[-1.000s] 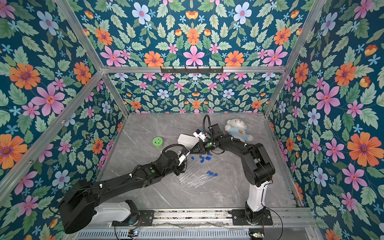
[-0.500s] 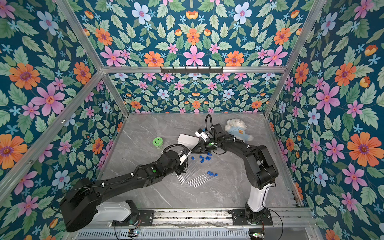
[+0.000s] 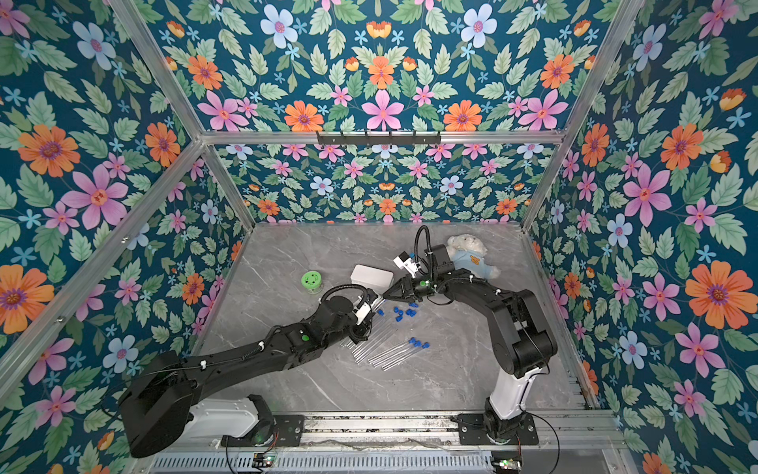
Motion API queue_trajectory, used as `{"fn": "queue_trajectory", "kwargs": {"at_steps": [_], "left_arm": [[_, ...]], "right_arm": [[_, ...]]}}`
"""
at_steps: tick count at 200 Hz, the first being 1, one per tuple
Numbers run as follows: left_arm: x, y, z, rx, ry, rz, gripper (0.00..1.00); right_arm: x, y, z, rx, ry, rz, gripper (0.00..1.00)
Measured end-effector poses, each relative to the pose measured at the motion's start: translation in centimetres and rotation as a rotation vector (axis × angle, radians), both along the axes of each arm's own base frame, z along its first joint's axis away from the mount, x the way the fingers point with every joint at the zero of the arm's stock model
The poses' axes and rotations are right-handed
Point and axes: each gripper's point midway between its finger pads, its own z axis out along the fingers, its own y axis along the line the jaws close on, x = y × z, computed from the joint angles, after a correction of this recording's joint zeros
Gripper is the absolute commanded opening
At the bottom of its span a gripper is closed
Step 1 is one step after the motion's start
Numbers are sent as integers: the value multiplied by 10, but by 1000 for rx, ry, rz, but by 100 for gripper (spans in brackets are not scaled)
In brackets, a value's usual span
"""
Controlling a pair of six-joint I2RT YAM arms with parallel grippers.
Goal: Remove stoppers from test tubes
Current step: Open the stopper on the test tube.
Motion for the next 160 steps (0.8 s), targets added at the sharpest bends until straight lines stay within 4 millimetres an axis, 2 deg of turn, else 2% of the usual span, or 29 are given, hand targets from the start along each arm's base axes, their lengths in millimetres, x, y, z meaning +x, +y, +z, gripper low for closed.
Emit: {"fn": "queue_trajectory", "kwargs": {"at_steps": [73, 92, 106, 160], "left_arm": [[2, -4, -4, 29, -11, 8, 0], [-7, 10, -28, 123, 50, 12, 0], [-11, 14, -36, 159, 71, 12, 0], [-15, 16, -34, 169, 73, 9, 0]], "right_arm": [[4, -6, 2, -24, -8, -37, 0], [16, -14, 3, -43, -49, -84, 0], [20, -16, 2, -49, -59, -96, 0], [31, -26, -7, -140, -75, -153, 0]]}}
